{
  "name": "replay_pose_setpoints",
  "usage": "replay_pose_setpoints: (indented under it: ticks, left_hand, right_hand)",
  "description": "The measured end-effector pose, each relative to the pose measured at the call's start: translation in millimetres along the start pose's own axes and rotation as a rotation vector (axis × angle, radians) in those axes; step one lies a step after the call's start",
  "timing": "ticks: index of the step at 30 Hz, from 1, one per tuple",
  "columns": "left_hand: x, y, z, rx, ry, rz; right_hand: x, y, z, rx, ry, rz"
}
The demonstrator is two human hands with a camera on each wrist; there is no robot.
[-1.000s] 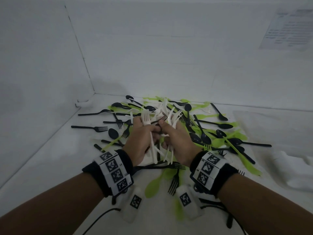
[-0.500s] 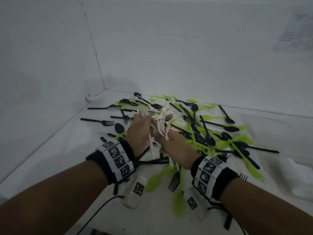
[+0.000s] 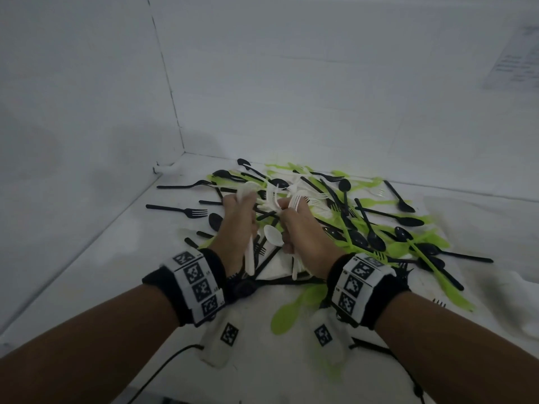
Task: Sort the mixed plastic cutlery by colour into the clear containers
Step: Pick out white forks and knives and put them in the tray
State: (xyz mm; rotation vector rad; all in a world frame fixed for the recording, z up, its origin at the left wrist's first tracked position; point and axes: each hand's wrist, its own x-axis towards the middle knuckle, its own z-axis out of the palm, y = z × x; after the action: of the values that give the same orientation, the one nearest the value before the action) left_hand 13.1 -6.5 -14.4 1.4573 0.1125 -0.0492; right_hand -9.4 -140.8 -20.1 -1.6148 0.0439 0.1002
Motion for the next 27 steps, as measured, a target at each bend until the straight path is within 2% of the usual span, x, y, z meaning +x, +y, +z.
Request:
replay_pose_setpoints:
  ticks: [3, 6, 10, 16, 24, 27]
  left_hand:
    - [-11, 9, 5, -0.025, -0.116, -0.055]
    - [-11, 12, 2, -0.074, -0.101, -0.083]
    - [-3, 10, -6, -0.157, -0.098, -0.148]
    - [6, -1, -12, -0.126, -0.082, -0.194]
    - [14, -8, 0, -0.112, -0.150, -0.125]
    - [15, -12, 5, -0.076, -0.165, -0.118]
  right_hand:
    - [2, -3, 17, 0.015, -0.037, -0.101]
    - [2, -2, 28, -0.024, -0.060, -0.178]
    - [6, 4, 30, -0.017, -0.034, -0.142]
    - [9, 9, 28, -0.067, 0.002, -0.074]
    - [-3, 2, 22, -0.150, 0.016, -0.176]
    - [-4, 0, 15, -0.153, -0.002, -0.156]
